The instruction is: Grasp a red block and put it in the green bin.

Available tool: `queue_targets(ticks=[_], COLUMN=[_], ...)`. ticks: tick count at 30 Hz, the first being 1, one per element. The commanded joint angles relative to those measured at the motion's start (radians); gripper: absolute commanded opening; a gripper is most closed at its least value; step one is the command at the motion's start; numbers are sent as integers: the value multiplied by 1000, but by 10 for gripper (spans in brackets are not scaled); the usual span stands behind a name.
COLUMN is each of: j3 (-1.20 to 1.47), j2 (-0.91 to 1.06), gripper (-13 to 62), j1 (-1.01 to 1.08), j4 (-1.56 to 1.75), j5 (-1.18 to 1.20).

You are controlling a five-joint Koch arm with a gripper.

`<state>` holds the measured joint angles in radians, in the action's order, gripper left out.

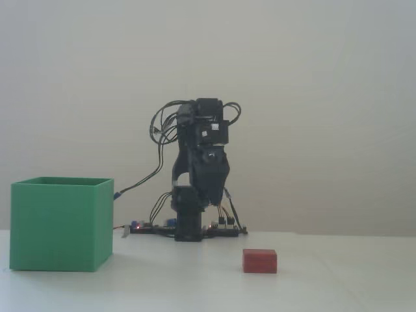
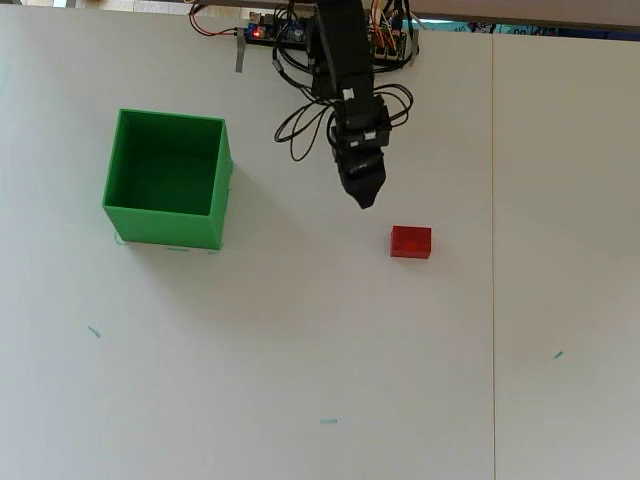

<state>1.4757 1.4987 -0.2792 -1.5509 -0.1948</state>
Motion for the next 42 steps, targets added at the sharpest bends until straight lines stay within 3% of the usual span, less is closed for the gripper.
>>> queue_targets(ticks=[1,9,20,36,42], j3=[-75,-130,-480,-414,-417], j2=[-41,-135,-258,-258,-328], gripper=[330,339,334,333,352], j1=[32,-44,0,-411,-394], j4=[-60,-178,-179,-181,-176], j5=[-2,264,282,380,643])
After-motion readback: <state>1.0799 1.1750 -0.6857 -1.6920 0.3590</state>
